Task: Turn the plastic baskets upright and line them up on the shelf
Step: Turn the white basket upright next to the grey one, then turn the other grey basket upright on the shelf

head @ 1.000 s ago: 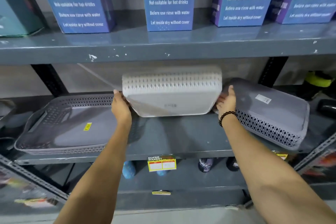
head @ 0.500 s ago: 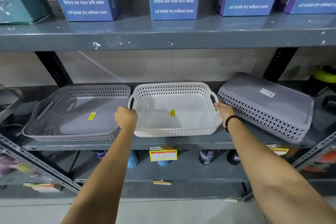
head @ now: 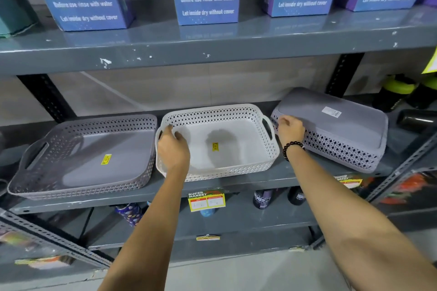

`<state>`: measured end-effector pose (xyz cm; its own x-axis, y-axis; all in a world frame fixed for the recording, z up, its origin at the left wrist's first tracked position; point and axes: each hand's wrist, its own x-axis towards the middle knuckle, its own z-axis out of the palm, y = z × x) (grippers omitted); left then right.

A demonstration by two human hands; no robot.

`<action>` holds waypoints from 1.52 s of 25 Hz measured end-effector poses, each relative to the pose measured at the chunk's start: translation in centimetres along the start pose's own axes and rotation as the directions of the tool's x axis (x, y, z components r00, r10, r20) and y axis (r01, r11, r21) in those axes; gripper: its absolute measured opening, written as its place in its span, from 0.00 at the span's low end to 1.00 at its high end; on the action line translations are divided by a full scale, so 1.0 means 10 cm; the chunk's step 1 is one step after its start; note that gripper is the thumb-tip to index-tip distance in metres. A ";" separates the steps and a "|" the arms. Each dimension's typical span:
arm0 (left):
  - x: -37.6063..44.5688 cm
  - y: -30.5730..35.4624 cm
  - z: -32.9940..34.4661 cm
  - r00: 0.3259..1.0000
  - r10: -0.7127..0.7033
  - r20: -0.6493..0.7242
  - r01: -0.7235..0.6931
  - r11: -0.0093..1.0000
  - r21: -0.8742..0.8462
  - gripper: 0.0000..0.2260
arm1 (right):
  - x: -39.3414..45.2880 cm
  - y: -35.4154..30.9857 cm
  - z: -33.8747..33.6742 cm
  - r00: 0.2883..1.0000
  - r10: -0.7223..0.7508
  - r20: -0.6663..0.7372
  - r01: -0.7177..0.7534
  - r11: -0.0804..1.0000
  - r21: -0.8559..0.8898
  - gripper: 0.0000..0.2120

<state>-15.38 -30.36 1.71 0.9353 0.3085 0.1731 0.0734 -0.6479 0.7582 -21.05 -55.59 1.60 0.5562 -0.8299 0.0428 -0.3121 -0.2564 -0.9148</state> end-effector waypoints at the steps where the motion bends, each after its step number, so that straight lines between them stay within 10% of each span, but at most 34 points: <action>1: 0.00 0.11 0.08 0.999 0.027 0.021 -0.026 0.999 -0.032 0.15 | 0.03 -0.01 -0.06 0.999 -0.028 -0.040 0.028 1.000 -0.009 0.14; 10: -0.36 1.58 1.26 0.788 0.383 0.483 -0.296 0.922 -0.249 0.21 | 0.63 0.42 -1.10 0.935 0.181 -0.305 -0.243 0.953 -0.179 0.19; 20: -0.32 2.30 2.58 0.594 0.117 0.796 -0.165 0.986 -0.022 0.29 | 1.77 0.89 -1.64 0.879 0.465 -0.107 -0.476 0.842 -0.253 0.28; 25: -0.40 2.26 2.57 0.727 0.057 0.685 0.050 0.989 -0.136 0.24 | 1.87 0.66 -1.68 0.873 0.449 -0.189 -0.459 0.888 -0.011 0.27; 28: -0.39 2.24 2.41 0.859 0.030 0.512 0.238 0.861 -0.450 0.19 | 1.84 0.55 -1.80 0.879 0.318 -0.356 -0.173 0.907 0.383 0.23; 31: -0.41 2.03 2.15 0.879 0.039 0.475 0.323 0.683 -0.655 0.26 | 1.74 0.57 -1.95 0.877 0.432 -0.212 -0.091 0.582 0.808 0.23; 34: -0.29 1.84 2.03 0.807 0.050 0.588 0.361 0.746 -0.559 0.29 | 1.66 0.73 -1.97 0.901 0.433 -0.015 -0.219 0.485 0.847 0.43; 38: -0.22 1.81 1.91 0.766 0.035 0.642 0.053 0.992 -0.118 0.12 | 1.60 0.83 -1.96 0.879 0.471 0.072 -0.357 0.551 0.754 0.34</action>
<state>-9.50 -56.05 3.05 0.9411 -0.2339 -0.2443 0.0815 -0.5442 0.8350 -29.84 -80.75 2.58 0.3978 -0.8146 -0.4221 0.2104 0.5289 -0.8222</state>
